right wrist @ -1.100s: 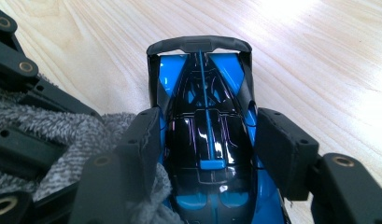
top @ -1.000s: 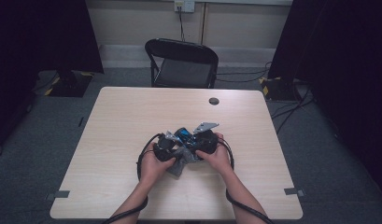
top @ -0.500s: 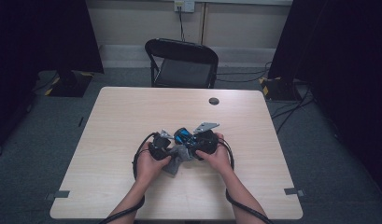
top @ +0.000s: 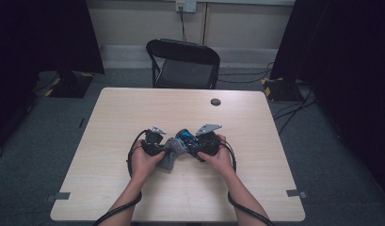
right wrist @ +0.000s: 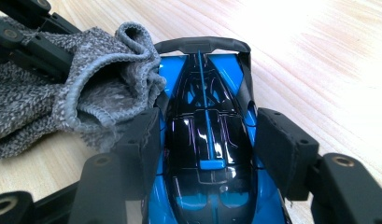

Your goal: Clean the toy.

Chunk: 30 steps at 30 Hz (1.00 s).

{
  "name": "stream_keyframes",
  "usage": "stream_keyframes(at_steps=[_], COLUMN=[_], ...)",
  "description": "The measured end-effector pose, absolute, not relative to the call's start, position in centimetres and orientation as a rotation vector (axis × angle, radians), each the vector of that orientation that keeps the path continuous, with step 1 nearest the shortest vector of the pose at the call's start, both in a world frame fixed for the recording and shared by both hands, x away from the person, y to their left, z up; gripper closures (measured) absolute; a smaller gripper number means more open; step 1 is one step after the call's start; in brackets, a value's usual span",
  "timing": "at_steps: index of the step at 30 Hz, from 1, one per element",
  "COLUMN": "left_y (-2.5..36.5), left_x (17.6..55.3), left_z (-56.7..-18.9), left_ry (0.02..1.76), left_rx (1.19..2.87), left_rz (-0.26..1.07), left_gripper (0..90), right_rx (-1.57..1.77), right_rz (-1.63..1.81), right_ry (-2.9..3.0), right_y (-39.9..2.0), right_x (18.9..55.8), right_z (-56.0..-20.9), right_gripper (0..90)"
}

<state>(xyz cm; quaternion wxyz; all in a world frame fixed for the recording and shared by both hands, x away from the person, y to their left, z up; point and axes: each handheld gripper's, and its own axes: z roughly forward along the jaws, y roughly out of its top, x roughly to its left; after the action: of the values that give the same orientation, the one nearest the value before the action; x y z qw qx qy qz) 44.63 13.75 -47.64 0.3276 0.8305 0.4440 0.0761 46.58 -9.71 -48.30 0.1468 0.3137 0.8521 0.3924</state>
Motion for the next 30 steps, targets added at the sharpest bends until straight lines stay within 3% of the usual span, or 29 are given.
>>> stream_keyframes(at_steps=[30], left_y=[15.4], left_x=[45.4], left_z=[-47.6], left_ry=[1.236], left_rx=[2.139], left_rz=[0.227], left_gripper=[73.0], right_rx=[0.907], right_rz=[1.142], right_ry=[2.447], right_y=[-9.9], right_x=[46.5], right_z=[-48.4], right_gripper=[41.5])
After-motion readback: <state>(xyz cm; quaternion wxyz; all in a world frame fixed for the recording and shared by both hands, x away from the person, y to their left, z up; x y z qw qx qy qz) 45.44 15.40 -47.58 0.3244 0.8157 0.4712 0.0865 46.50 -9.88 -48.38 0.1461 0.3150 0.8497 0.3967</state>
